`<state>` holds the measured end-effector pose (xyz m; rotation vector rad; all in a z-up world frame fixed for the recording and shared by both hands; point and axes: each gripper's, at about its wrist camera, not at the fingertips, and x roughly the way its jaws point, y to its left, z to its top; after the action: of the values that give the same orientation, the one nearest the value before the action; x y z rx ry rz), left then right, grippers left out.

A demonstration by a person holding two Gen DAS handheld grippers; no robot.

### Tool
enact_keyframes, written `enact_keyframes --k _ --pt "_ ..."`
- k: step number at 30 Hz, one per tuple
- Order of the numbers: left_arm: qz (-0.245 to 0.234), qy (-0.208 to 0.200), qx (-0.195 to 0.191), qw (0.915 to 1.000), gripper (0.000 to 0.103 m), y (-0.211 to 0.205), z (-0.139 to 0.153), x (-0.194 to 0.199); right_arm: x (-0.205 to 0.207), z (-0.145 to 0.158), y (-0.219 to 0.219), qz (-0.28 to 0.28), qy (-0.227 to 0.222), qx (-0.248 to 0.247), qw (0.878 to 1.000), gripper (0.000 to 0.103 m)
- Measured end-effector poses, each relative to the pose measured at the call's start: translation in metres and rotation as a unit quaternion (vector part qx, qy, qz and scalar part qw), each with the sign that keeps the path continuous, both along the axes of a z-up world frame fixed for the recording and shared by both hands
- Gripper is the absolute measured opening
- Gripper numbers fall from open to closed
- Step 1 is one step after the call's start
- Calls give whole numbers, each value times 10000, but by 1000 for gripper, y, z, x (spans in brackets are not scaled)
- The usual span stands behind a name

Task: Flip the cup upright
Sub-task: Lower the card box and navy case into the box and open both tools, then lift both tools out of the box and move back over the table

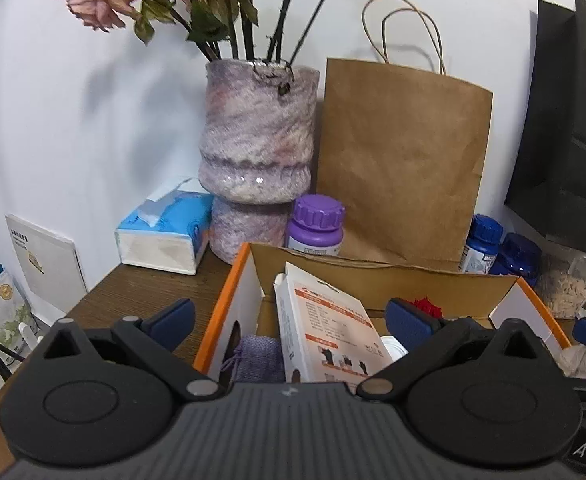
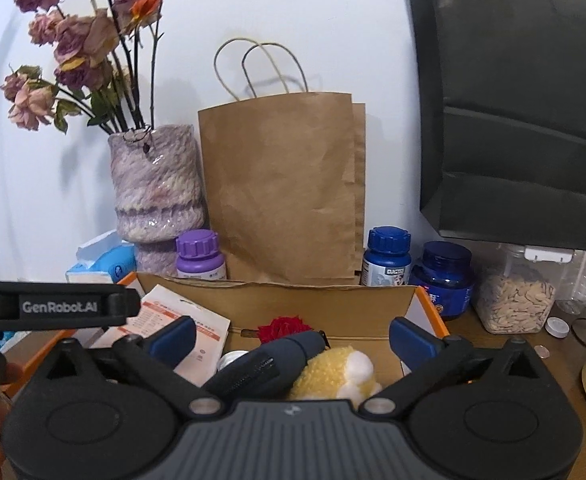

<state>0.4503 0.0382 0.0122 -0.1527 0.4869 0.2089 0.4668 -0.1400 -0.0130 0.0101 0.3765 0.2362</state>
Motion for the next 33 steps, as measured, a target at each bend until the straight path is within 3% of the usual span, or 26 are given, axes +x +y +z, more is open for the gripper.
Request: enact_keyframes --k 14,33 --pt "-257 -217 136 9993 103 -9 19 -80 -57 10 -29 29 -67 217 9997 103" --pt "-530 38 80 9986 103 -18 13 -229 -204 19 -77 90 80 368 9992 103"
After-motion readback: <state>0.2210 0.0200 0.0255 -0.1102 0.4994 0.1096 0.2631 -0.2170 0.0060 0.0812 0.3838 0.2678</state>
